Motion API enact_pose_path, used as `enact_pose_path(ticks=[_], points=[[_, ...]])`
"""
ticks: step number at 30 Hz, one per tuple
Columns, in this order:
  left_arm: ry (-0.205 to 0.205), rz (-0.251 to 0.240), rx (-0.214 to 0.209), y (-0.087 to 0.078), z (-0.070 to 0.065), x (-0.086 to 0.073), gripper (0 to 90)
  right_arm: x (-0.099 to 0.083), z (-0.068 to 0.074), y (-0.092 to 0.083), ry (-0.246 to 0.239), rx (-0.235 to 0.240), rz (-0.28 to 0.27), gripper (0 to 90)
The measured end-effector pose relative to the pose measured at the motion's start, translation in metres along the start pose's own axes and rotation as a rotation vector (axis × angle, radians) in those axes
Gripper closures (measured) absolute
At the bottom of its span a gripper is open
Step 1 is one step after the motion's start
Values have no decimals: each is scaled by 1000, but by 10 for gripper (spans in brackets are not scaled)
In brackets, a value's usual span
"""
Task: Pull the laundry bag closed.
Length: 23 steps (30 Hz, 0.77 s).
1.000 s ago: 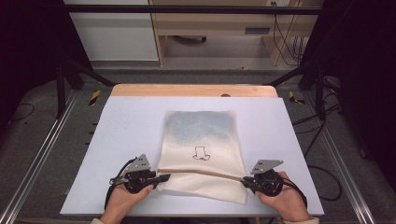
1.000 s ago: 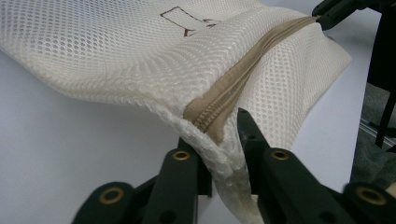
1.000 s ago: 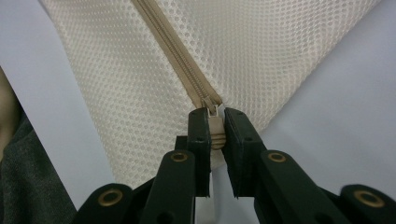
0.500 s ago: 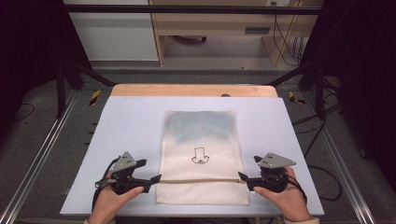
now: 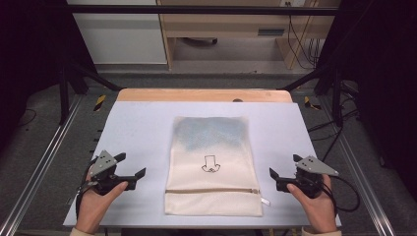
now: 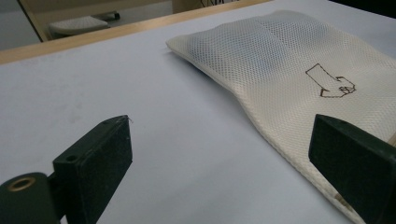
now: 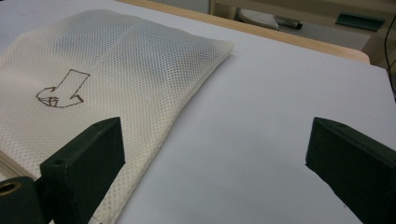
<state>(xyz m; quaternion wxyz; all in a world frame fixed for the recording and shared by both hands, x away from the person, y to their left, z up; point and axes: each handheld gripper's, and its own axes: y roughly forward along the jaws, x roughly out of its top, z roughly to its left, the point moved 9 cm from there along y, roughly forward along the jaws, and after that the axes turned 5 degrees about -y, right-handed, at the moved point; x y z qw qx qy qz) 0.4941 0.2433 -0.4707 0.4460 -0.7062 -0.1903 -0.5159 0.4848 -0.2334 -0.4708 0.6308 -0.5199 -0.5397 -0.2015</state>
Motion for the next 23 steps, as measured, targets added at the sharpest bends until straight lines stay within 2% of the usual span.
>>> enact_pose_path(ticks=[3, 7, 12, 14, 15, 17, 20, 21, 23], points=[[24, -14, 25, -3, 10, 1, 52, -2, -5, 0, 8, -15, 2, 50], [12, -28, 55, -5, 25, 0, 51, -7, -13, 0, 20, -42, 6, 51], [2, -15, 76, -3, 35, -4, 51, -19, -22, 4, 29, -76, 34, 65], [8, 3, 89, -1, 39, -7, 51, -23, -23, 6, 37, -81, 44, 69], [14, 23, 94, 3, 40, -11, 51, -32, -25, 10, 45, -93, 88, 92], [25, 45, 96, 6, 40, -14, 51, -38, -24, 12, 65, -79, 132, 111], [39, 69, 104, 9, 39, -17, 50, -39, -24, 12, 71, -78, 132, 100], [54, 100, 103, 12, 38, -21, 46, -37, -24, 12, 72, -78, 122, 92], [50, 104, 103, 13, 38, -21, 46, -37, -23, 12, 79, -75, 124, 89]])
